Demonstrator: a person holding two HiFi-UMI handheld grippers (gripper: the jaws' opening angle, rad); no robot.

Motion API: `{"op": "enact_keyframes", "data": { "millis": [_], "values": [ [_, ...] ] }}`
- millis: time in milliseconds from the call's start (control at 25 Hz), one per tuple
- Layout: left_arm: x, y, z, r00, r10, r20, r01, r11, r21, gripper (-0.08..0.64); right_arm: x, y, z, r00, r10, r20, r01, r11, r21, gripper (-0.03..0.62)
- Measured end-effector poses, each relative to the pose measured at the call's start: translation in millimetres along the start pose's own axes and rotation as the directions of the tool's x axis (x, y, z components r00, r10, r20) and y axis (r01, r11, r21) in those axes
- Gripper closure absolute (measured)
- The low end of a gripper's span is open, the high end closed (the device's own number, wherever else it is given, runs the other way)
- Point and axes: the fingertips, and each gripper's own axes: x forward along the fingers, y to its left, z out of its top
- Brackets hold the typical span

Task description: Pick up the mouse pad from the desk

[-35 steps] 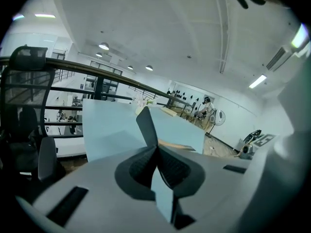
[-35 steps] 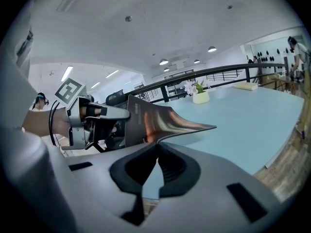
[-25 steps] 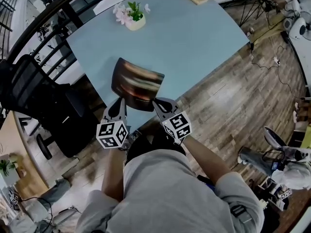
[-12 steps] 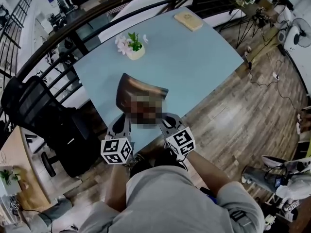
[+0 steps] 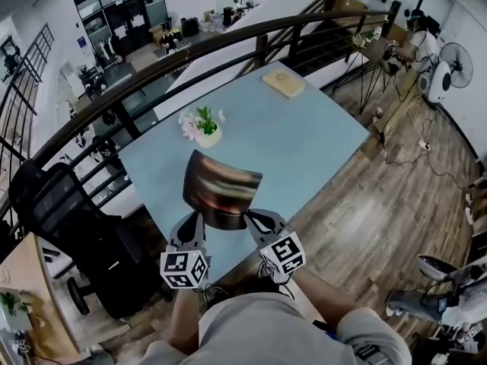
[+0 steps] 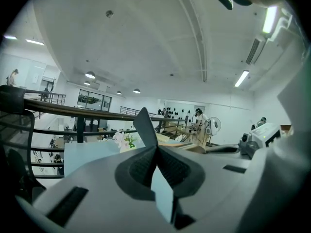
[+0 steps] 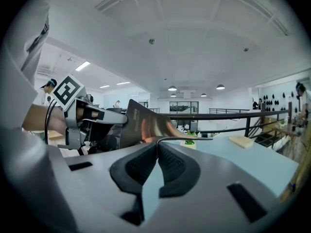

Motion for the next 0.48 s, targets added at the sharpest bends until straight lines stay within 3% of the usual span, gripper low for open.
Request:
{"op": "enact_keyframes", "data": {
  "millis": [480],
  "values": [
    [9.4,-13.5,17.3,0.999,-0.036,0.033,0.035,0.999,0.029,0.537,-9.1,-12.6,16.5,0.999,-0.034,0.033,0.035,0.999,-0.031,0.575]
  ]
}}
